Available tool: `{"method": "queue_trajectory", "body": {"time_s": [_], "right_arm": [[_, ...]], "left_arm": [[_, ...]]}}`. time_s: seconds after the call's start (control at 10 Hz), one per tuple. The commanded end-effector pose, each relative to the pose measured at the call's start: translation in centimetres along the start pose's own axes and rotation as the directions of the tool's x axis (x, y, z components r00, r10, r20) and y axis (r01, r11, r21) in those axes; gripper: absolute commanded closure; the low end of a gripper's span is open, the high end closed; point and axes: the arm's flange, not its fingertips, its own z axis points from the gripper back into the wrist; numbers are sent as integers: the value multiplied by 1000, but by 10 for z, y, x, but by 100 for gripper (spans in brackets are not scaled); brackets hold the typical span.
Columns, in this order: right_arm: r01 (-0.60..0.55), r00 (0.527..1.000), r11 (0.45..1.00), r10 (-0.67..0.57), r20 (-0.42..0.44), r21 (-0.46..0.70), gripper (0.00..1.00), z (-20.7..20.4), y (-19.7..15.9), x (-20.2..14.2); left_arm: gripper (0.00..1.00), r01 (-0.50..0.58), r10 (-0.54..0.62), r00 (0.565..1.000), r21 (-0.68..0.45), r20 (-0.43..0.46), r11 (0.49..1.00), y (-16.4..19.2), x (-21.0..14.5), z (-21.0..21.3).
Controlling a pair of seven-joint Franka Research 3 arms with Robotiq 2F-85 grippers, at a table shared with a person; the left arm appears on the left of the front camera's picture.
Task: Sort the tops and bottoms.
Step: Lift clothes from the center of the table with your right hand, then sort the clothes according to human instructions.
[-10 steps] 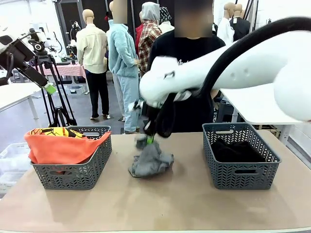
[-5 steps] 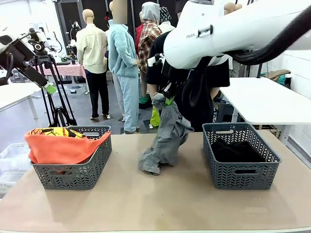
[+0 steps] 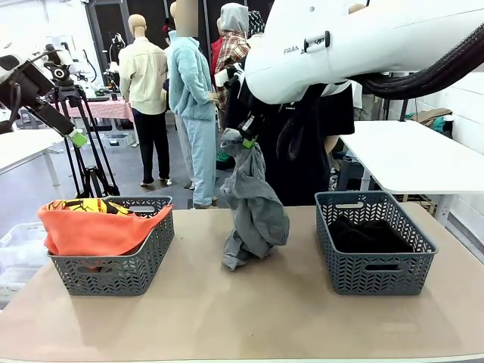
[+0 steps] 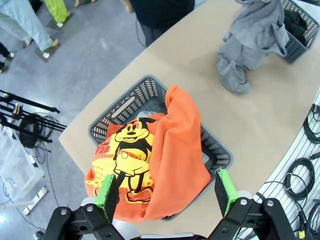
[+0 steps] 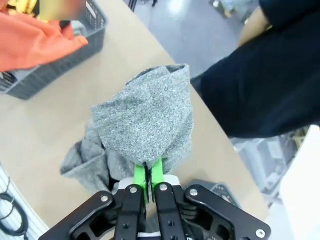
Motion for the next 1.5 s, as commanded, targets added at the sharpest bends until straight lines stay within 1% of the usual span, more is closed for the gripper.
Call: {"method": "queue_trajectory", "body": {"time_s": [0.0,0.1,1.4], "right_arm": [[-48,996,993,39,83,106,100,-14,-3,-8],[0,1000,1000,0,0,0,100,0,0,0],[0,1000,1000,0,0,0,100,0,0,0]], "left_arm": [[0,3,-3,1000,11,2,1000,-1,-2,-1],[0,3,-3,1000,11,2,1000,-1,-2,-1],[0,3,-3,1000,11,2,1000,-1,-2,-1]]}}
